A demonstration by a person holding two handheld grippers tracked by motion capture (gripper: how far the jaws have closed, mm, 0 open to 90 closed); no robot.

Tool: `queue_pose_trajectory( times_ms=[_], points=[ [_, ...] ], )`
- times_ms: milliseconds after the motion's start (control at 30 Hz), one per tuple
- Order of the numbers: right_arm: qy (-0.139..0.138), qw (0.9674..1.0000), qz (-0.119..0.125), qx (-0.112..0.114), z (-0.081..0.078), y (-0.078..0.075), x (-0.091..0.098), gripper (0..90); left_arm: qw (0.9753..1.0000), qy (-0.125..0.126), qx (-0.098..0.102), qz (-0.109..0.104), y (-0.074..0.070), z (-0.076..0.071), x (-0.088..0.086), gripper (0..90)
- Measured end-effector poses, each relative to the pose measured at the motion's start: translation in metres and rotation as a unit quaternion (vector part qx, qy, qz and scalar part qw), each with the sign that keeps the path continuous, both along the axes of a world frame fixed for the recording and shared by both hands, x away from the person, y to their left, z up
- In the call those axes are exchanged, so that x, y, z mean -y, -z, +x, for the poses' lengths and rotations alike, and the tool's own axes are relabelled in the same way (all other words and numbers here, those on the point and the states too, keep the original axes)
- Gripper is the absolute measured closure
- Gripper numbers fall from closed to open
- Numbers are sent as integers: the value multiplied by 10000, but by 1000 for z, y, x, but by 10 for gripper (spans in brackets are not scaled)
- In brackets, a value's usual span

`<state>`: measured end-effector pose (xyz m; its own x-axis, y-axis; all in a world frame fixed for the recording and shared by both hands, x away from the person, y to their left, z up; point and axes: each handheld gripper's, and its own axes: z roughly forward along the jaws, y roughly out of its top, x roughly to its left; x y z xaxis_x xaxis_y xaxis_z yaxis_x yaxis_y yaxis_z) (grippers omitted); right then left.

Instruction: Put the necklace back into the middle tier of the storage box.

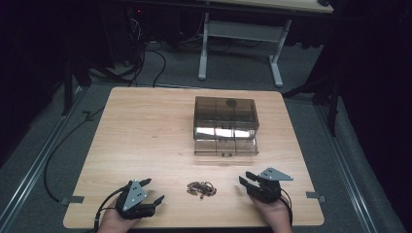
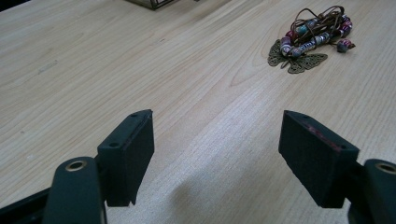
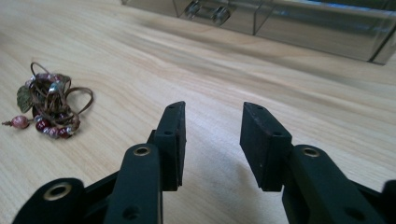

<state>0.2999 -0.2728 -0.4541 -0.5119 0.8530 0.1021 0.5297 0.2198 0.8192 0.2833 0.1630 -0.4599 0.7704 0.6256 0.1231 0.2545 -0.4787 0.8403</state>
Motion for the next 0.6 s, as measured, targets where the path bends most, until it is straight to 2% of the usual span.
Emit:
queue_pose_trajectory(
  times_ms=[67, 600],
  points=[
    [8, 10000, 19, -73, 1, 1, 0, 592, 10000, 3, -7, -1, 0, 0, 0, 271],
    [41, 9998, 108, -134, 2, 1, 2, 586, 10000, 36, -27, 18, 0, 0, 0, 269]
  ],
)
